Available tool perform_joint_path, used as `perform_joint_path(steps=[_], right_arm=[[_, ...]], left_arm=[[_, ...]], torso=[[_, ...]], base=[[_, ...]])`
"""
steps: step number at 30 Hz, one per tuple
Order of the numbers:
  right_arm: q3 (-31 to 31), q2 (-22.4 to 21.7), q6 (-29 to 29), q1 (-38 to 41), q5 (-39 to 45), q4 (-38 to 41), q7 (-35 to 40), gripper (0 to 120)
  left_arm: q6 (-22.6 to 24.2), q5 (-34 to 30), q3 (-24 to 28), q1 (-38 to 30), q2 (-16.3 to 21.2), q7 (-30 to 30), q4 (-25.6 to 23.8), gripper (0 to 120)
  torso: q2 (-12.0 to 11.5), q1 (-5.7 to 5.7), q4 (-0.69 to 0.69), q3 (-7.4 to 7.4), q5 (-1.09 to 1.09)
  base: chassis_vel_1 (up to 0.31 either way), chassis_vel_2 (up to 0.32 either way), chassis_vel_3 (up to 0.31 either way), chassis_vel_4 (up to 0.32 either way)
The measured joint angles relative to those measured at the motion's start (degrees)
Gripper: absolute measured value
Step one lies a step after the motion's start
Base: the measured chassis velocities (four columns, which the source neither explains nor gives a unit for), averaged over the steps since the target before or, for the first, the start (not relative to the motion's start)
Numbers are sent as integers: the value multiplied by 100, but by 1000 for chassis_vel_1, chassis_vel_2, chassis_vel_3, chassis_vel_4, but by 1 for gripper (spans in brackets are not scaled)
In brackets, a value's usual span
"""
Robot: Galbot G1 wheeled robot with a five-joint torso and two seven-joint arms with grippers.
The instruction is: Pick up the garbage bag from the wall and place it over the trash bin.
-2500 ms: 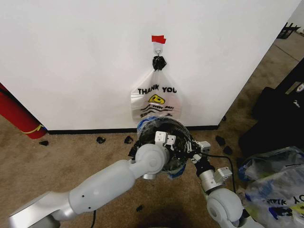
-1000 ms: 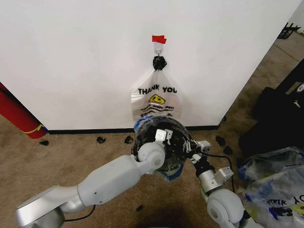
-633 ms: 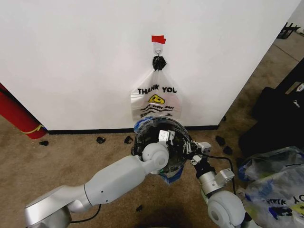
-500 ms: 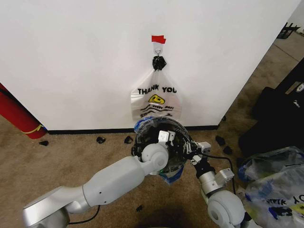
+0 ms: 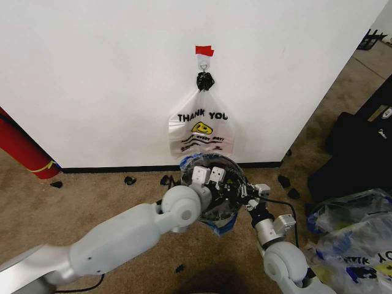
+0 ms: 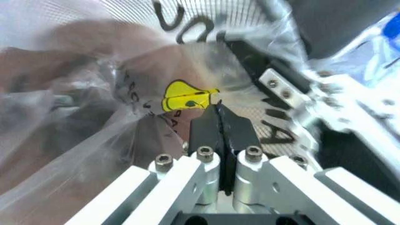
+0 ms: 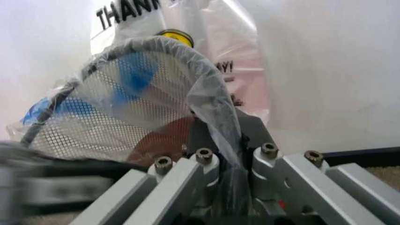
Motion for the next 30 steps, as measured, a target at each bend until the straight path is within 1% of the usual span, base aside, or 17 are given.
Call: perform_joint_path(steps=[2,3,5,8,9,10,12,13,15,17,20,22,23,24,25,27,30], right_arm=[[5,-5,0,-3,4,0,-1,1],[19,-20,2,-13,24,0,-1,1],[33,-38,1,-37,121,32,-1,1],[49,-37,-38,-48,440,121,25,1],[49,-37,-38,-48,440,121,25,1],[63,-15,-84,-51,617,152,73,1],[95,30,-199,-61,877,195,176,1],[105,46,-241,-63,957,206,215,1],[116,102,-298,-64,1087,206,305,1],[115,114,-298,-65,1088,201,326,1],[106,213,-429,-117,1120,272,489,1],[139,292,-642,-198,1100,422,685,1],[140,306,-713,-211,1090,465,768,1],[130,321,-821,-218,1107,523,887,1],[130,321,-821,-218,1107,523,887,1],[95,348,-1017,-205,1256,635,1088,1],[78,405,-1177,-150,1486,662,1280,1]], left_arm=[[0,-37,-109,71,88,30,-108,2],[-5,-88,-289,191,216,65,-275,9],[-77,-127,-614,427,396,140,-515,16],[-330,20,-1313,939,628,316,-858,28],[-330,20,-1313,939,628,316,-858,28],[-504,239,-1637,1248,684,467,-959,34],[-778,564,-2148,1818,694,677,-1101,41],[-851,632,-2294,2005,686,715,-1150,44],[-1075,852,-2807,2636,626,791,-1335,54],[-1141,945,-2935,2786,613,804,-1379,56],[-1592,1622,-3425,3600,421,900,-1481,71],[-2182,2451,-3698,4059,131,1052,-1277,80],[-2420,2825,-3781,4213,24,1104,-1158,83],[-2813,3390,-3923,4437,-167,1177,-973,88],[-2813,3390,-3923,4437,-167,1177,-973,88],[-3294,3980,-4204,4783,-470,1257,-800,95],[-3543,4194,-4580,5146,-831,1381,-790,100]], torso=[[0,0,0,0,0],[0,0,0,0,-1],[0,0,0,0,0],[0,0,0,-1,0],[0,0,0,-1,0],[0,0,1,0,2],[0,0,0,0,-2],[0,0,1,-1,-2],[0,0,0,-1,-2],[0,0,1,-1,-1],[0,0,1,0,1],[1,-1,-2,-1,3],[0,-1,-1,0,0],[0,0,-1,0,-4],[0,0,-1,0,-4],[0,0,0,0,0],[0,0,2,-1,2]], base=[[0,0,0,0],[0,0,0,0],[0,0,0,0],[0,0,0,0],[0,0,0,0],[0,0,0,0],[0,0,0,0],[0,0,0,0],[0,0,0,0],[0,0,0,0],[0,0,0,0],[0,0,0,0],[0,0,0,0],[0,0,0,0],[0,0,0,0],[0,0,0,0],[0,0,0,0]])
